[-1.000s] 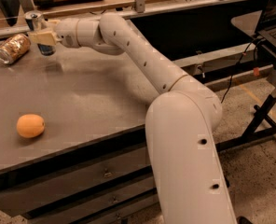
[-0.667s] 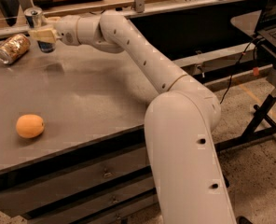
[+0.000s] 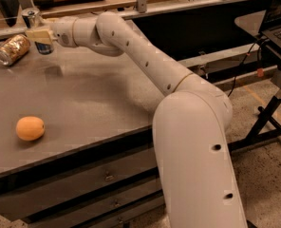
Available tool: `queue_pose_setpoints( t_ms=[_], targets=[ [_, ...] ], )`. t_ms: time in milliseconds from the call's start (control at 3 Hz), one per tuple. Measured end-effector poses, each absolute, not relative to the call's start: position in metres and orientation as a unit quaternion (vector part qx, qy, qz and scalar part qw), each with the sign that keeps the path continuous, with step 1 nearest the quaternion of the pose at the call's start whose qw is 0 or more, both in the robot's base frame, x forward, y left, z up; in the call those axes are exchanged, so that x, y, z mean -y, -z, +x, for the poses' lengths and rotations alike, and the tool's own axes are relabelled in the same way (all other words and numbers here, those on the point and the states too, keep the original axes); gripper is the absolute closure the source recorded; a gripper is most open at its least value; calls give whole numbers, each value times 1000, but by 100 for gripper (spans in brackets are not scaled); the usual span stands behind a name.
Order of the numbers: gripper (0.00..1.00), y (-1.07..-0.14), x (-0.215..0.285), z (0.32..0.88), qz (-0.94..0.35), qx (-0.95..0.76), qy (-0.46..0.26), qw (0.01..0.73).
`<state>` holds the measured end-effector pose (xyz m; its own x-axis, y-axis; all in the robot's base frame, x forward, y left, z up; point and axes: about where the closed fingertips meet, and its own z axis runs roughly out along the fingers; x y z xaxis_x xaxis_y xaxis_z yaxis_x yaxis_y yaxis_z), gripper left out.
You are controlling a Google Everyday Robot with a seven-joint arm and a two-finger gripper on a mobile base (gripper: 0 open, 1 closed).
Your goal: Move redbull can near orange can
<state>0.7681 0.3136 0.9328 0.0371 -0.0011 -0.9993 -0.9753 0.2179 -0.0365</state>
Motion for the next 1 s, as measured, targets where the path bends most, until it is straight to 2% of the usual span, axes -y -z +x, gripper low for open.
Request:
queue_pose_setpoints(
  t_ms=[333, 1000],
  targets=[
    [100, -921, -348, 775, -441, -559, -439, 547],
    [100, -906, -363, 785, -437, -565, -433, 550]
  ],
)
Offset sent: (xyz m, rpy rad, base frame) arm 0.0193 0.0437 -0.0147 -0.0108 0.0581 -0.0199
